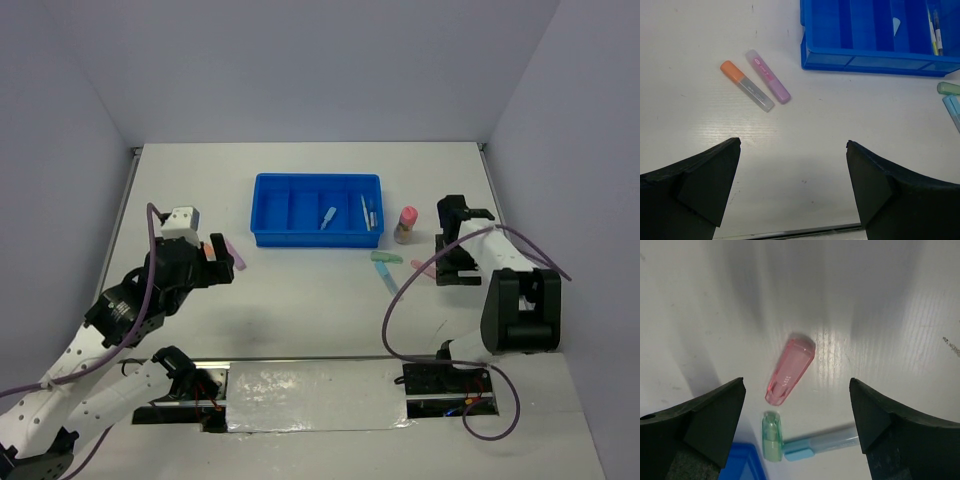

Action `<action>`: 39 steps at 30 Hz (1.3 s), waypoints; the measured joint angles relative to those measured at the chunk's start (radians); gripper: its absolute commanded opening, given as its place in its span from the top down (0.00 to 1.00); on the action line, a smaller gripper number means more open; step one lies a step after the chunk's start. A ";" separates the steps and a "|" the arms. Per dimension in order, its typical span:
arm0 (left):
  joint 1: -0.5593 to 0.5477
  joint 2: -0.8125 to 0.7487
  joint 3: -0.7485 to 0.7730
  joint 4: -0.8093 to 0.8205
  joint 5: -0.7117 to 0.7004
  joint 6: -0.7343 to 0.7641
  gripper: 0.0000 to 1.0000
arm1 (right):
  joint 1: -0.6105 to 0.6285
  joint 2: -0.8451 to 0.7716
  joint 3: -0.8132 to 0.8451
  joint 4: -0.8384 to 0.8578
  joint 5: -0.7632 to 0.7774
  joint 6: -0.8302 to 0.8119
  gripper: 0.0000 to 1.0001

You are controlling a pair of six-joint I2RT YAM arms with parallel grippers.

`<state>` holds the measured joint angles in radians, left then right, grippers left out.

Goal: Sort the stationery into containers
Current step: Pick up the pen from the corner of the board.

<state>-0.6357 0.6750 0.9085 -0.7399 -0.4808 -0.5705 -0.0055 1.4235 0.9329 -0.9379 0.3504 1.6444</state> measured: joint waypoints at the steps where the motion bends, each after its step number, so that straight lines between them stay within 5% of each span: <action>1: 0.000 -0.004 0.000 0.000 0.000 0.001 0.01 | -0.007 0.023 0.006 -0.006 -0.003 0.014 0.12; 15: 0.000 -0.013 -0.009 0.000 0.001 0.018 0.01 | -0.033 0.203 0.012 0.046 -0.063 0.076 0.22; 18: 0.000 -0.013 -0.011 0.001 0.002 0.018 0.01 | -0.034 0.214 0.009 0.072 -0.065 0.071 0.31; 20: 0.000 -0.012 -0.011 0.001 0.007 0.018 0.01 | -0.034 0.215 0.003 0.073 -0.071 0.060 0.50; 23: 0.000 -0.010 -0.012 0.000 0.008 0.018 0.01 | -0.034 0.206 -0.014 0.068 -0.077 0.060 0.64; 29: 0.000 -0.009 -0.012 0.001 0.008 0.019 0.01 | -0.035 0.193 -0.027 0.072 -0.077 0.061 0.73; 36: 0.000 -0.010 -0.012 0.000 0.009 0.019 0.01 | -0.039 0.146 -0.071 0.113 -0.084 0.066 1.00; 39: 0.000 -0.010 -0.012 0.000 0.009 0.019 0.01 | -0.040 0.095 -0.104 0.148 -0.081 0.074 1.00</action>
<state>-0.6361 0.6651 0.8967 -0.7395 -0.4721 -0.5518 -0.0460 1.5181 0.8291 -0.7902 0.2695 1.7180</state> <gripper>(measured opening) 0.993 0.389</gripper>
